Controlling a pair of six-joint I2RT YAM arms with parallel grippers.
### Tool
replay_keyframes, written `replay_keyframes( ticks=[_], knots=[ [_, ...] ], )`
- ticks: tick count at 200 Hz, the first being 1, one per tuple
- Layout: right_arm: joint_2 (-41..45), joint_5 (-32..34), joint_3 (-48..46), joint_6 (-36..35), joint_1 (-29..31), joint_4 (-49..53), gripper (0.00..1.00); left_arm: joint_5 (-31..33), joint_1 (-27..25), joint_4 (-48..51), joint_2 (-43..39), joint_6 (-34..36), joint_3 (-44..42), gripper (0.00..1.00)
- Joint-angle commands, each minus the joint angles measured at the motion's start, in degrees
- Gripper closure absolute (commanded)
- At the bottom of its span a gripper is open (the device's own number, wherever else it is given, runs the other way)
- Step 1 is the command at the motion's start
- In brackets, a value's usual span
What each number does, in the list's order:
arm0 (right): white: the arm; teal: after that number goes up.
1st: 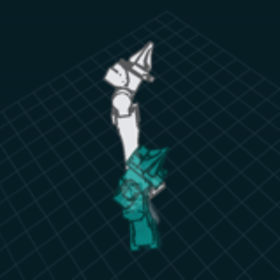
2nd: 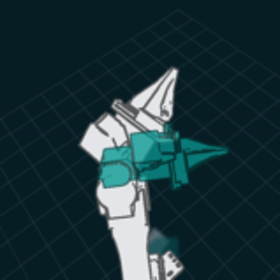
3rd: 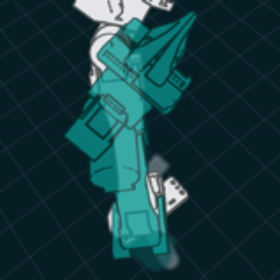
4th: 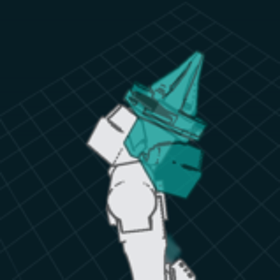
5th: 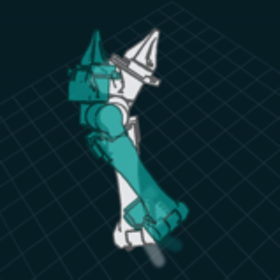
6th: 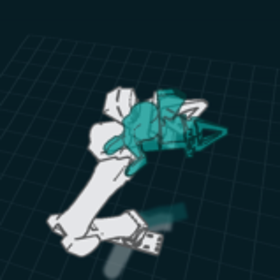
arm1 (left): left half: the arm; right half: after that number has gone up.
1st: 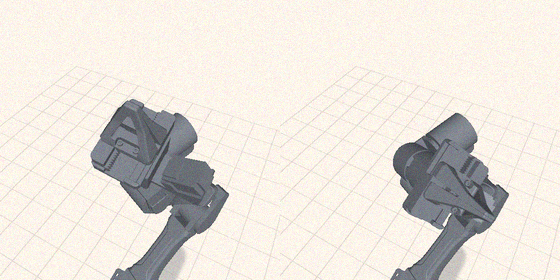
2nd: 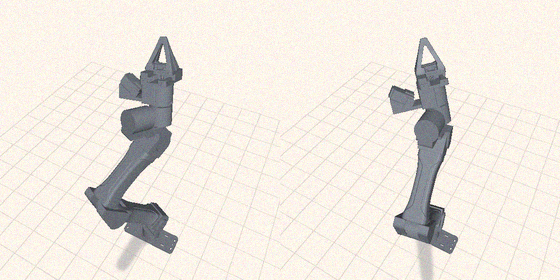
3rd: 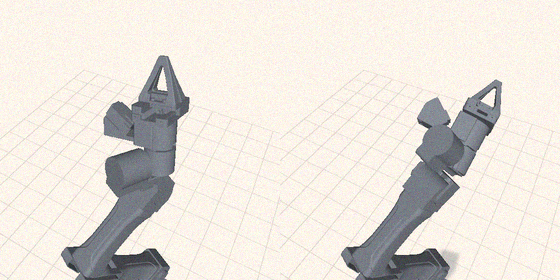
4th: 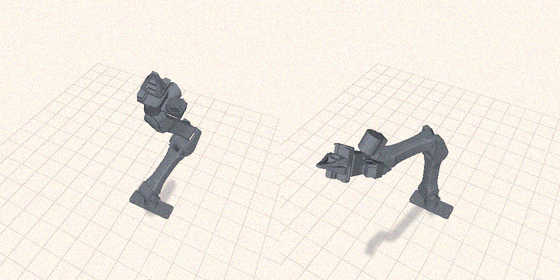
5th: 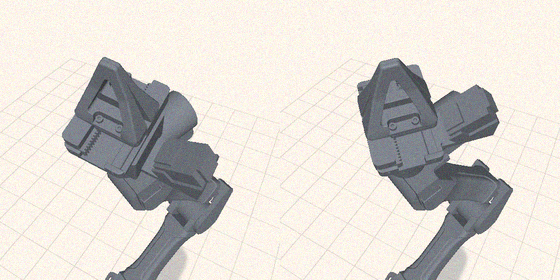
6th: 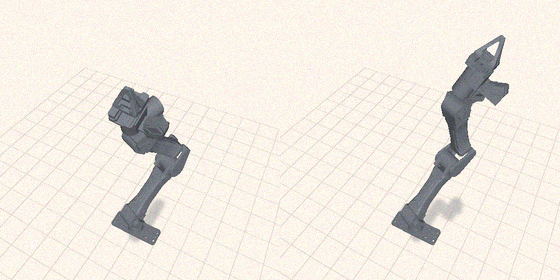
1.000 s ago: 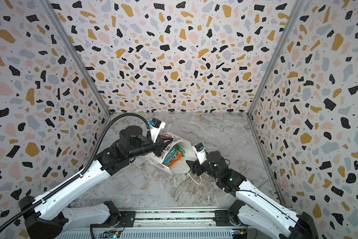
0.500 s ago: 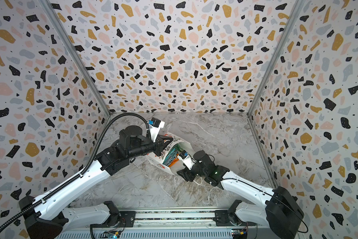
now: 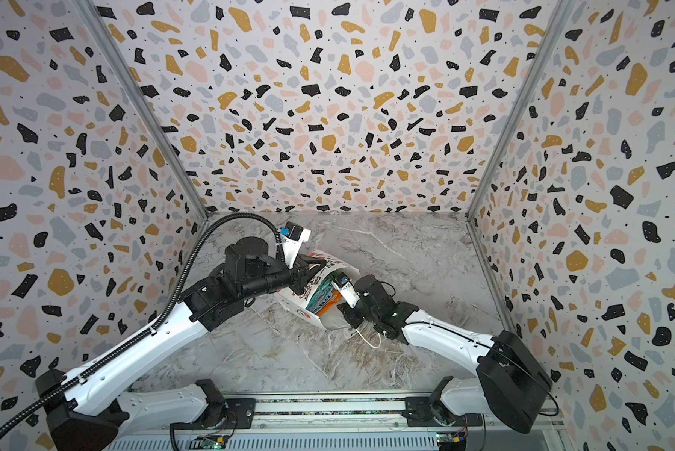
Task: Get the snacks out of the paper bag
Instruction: 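Reach the right gripper into the bag opening toward the snack packets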
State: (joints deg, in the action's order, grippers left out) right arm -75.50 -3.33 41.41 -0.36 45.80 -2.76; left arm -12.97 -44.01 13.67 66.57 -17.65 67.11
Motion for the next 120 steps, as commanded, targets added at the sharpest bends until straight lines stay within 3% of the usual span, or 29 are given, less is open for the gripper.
replay_keyframes(
  ticks=[1,120],
  knots=[
    [-0.9,2.7,1.3,-0.3,-0.7,-4.2,0.62,-0.7,-0.2,-2.6,-0.9,-0.3,0.8,1.0],
    [-10.4,5.4,3.2,-3.4,-3.0,-13.0,0.69,-1.3,-0.3,-1.9,-1.6,0.3,1.1,1.0]
  ],
)
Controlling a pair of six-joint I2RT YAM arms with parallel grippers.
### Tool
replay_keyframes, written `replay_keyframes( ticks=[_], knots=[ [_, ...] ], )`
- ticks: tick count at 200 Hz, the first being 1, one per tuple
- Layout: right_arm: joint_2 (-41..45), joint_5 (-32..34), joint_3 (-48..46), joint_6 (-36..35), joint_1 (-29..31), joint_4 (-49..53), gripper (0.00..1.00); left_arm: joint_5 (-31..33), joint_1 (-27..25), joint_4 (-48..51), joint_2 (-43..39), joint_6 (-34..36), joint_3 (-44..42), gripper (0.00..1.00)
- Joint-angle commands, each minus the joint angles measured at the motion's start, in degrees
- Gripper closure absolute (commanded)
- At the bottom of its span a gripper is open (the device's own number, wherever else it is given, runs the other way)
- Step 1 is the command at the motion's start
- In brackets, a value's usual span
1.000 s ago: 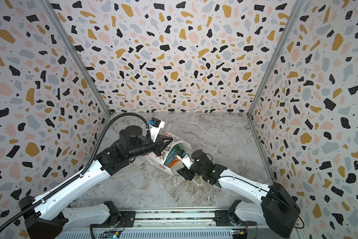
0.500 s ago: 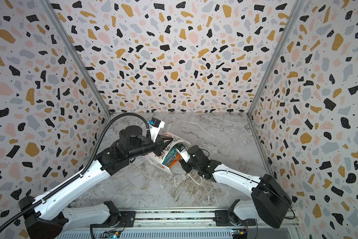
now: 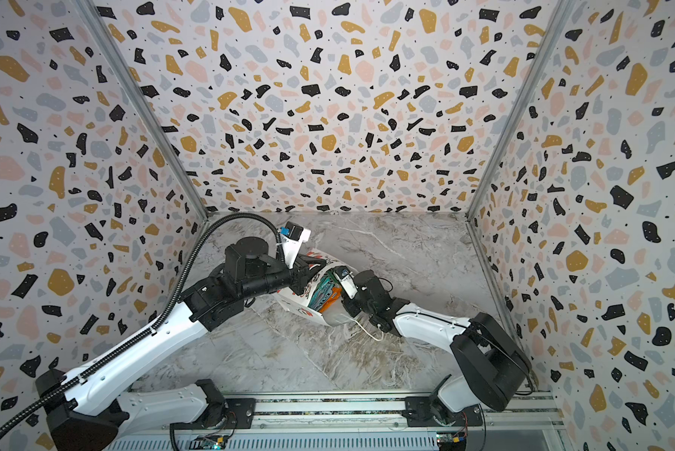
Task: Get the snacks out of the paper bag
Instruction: 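Reach the right gripper into the bag opening toward the snack packets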
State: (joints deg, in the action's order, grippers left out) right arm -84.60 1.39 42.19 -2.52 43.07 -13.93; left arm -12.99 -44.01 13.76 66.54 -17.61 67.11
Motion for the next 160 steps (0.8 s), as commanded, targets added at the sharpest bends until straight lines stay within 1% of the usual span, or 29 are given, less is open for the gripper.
replay_keyframes(
  ticks=[1,51,83,93,122,144,160],
  knots=[
    [-1.4,0.7,2.5,-1.2,-0.3,-1.9,0.69,-1.2,-0.3,-2.0,-1.6,0.3,1.1,1.0],
    [-3.0,-2.0,3.5,-2.3,0.2,-2.1,0.69,-1.0,-0.3,-2.0,-1.7,0.4,1.0,1.0],
    [-1.2,-1.4,1.7,-2.9,2.0,-3.0,0.53,-0.3,-0.3,-2.3,-1.6,0.1,1.0,1.0],
    [-0.5,-1.5,1.2,-3.2,2.2,-3.0,0.5,-0.1,-0.3,-2.4,-1.7,0.0,1.0,1.0],
    [1.3,-3.4,0.5,-4.4,2.5,-1.6,0.47,1.0,-0.2,-2.7,-1.8,-0.4,0.9,1.0],
    [1.6,-3.4,1.4,-4.4,2.2,0.2,0.48,0.2,-0.3,-2.9,-1.8,-0.3,0.8,1.0],
    [1.7,-7.4,3.2,-4.7,1.8,3.8,0.48,0.2,-0.3,-2.9,-1.9,-0.5,0.8,1.0]
  ],
)
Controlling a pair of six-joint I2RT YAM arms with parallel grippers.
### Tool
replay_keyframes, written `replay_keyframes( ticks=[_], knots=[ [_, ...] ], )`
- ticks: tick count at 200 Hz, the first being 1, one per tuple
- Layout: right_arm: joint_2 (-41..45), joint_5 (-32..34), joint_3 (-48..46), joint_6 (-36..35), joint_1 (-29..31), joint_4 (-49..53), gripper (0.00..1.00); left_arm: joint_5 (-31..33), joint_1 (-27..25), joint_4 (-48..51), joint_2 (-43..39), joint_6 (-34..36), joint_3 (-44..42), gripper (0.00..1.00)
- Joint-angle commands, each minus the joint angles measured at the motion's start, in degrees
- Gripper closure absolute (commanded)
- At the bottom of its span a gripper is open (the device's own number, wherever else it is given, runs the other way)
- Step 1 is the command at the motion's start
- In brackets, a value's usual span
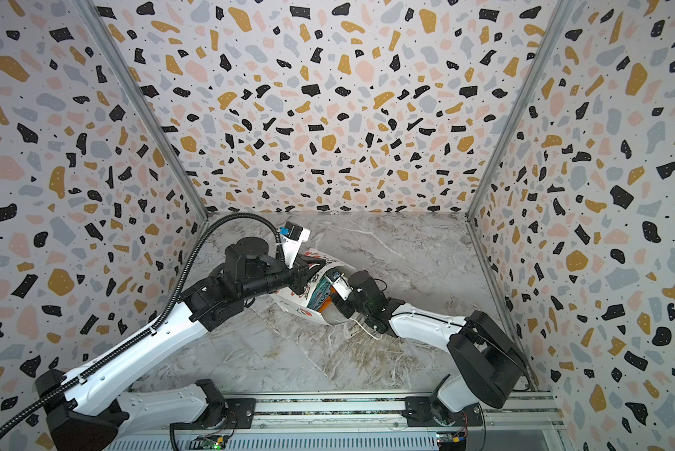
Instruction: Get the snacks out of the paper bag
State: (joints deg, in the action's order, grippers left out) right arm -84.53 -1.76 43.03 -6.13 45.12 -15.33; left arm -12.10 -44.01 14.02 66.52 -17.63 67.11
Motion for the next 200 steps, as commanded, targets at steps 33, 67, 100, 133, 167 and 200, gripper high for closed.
replay_keyframes(
  ticks=[33,67,100,133,167,200],
  knots=[
    [2.7,-7.7,4.5,0.5,-0.7,9.9,0.48,-1.3,-0.3,-3.1,-2.1,-0.5,0.9,1.0],
    [2.4,-6.1,4.5,2.8,-3.5,8.4,0.51,-2.0,-0.3,-3.1,-2.2,-0.7,0.7,1.0],
    [1.1,-6.9,5.3,3.1,-4.7,6.8,0.56,-2.2,-0.3,-3.1,-2.5,-0.6,0.7,1.0],
    [-1.8,-6.0,6.4,2.8,-4.7,5.5,0.6,-2.6,-0.3,-3.1,-2.4,-0.7,0.7,1.0],
    [-3.6,-5.0,7.3,2.5,-4.7,4.6,0.65,-2.8,-0.3,-3.1,-2.3,-0.7,0.6,1.0],
    [-5.0,-3.9,7.8,2.3,-4.7,3.8,0.66,-3.1,-0.4,-3.1,-2.3,-0.6,0.7,1.0]
  ],
)
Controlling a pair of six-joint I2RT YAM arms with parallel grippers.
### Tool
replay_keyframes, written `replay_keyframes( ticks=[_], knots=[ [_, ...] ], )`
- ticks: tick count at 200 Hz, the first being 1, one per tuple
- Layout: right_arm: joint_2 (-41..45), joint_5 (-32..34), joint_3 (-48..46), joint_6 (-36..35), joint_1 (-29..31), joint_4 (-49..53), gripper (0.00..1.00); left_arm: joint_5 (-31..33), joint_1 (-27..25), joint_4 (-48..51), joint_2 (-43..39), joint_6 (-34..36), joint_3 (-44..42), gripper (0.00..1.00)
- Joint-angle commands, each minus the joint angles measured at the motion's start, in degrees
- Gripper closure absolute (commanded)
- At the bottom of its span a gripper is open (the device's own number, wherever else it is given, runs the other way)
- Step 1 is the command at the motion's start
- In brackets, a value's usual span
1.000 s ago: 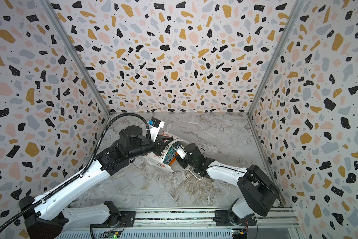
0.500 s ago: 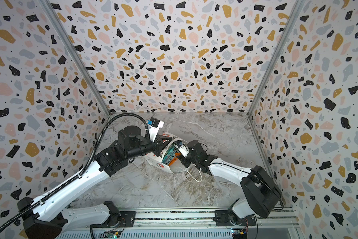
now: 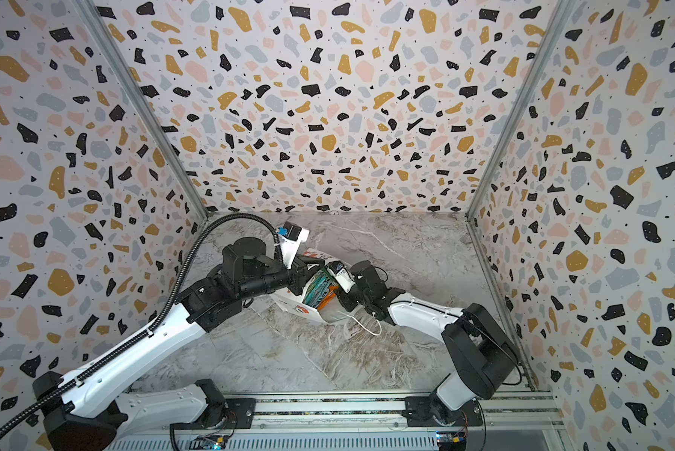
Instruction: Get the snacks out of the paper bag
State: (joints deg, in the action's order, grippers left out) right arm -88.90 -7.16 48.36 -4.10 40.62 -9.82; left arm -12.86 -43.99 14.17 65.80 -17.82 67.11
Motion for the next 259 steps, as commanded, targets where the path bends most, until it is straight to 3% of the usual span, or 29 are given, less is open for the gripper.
replay_keyframes(
  ticks=[1,69,167,200,232,259],
  knots=[
    [-0.7,1.4,2.4,0.2,-0.2,-1.8,0.66,-2.3,-0.4,-3.3,-1.7,-0.4,0.7,1.0],
    [-3.4,4.2,3.7,-0.2,-0.2,-4.1,0.69,-2.7,-0.4,-3.2,-1.5,0.0,0.8,1.0],
    [-2.8,5.1,3.4,-2.0,-0.2,-5.8,0.56,-2.7,-0.4,-2.9,-1.2,0.1,0.8,1.0],
    [-5.5,4.5,5.7,-3.2,-0.3,-5.0,0.69,-2.9,-0.4,-2.9,-1.3,0.1,0.8,1.0],
    [-8.0,4.0,7.5,-4.4,-0.5,-4.9,0.72,-2.9,-0.5,-2.7,-1.4,0.2,0.7,1.0],
    [-9.0,3.6,8.6,-4.6,-0.5,-3.9,0.91,-2.7,-0.5,-2.8,-1.7,0.2,0.3,1.0]
  ],
)
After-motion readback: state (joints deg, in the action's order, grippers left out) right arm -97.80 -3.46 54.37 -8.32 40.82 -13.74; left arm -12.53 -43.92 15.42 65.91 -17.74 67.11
